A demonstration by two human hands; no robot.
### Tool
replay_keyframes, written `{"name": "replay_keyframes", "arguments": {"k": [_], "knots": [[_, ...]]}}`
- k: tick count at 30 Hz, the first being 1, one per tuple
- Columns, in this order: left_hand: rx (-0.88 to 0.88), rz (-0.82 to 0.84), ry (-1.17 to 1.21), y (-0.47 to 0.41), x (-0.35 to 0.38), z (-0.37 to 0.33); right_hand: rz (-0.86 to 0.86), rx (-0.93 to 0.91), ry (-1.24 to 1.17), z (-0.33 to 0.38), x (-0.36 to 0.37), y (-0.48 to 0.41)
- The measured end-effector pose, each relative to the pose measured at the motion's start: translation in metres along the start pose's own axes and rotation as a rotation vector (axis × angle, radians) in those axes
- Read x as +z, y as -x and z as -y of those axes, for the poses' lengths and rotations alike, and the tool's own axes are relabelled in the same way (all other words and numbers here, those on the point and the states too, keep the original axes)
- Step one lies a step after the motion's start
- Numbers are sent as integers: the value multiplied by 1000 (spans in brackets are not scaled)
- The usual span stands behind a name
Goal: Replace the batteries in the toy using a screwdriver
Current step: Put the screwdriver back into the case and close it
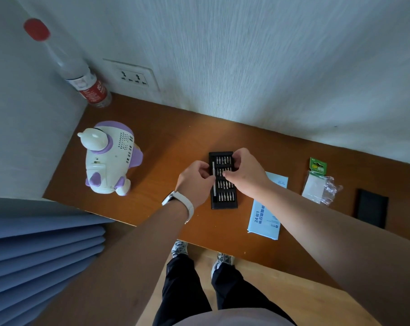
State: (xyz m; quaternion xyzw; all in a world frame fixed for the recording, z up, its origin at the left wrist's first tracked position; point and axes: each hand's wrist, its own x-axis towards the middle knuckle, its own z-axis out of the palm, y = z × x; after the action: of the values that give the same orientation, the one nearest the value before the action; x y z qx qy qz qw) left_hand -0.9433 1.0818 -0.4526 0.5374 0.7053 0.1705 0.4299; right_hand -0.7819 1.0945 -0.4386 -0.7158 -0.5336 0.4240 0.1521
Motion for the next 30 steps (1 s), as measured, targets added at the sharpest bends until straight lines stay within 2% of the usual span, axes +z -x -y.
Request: {"name": "replay_keyframes", "arguments": {"k": [13,20,26,30], "knots": [[-2,4,-7,-5,1,-2,30,114,-32,6,0,-5],[-30,-14,3,5,4,-8,-43,69,37,6,9,2],[-117,-31,269,18,5,-17,-123,61,-264,6,10,22],[-166,79,470,27,-4,-30,-143,66,-422,8,-1,36]]}}
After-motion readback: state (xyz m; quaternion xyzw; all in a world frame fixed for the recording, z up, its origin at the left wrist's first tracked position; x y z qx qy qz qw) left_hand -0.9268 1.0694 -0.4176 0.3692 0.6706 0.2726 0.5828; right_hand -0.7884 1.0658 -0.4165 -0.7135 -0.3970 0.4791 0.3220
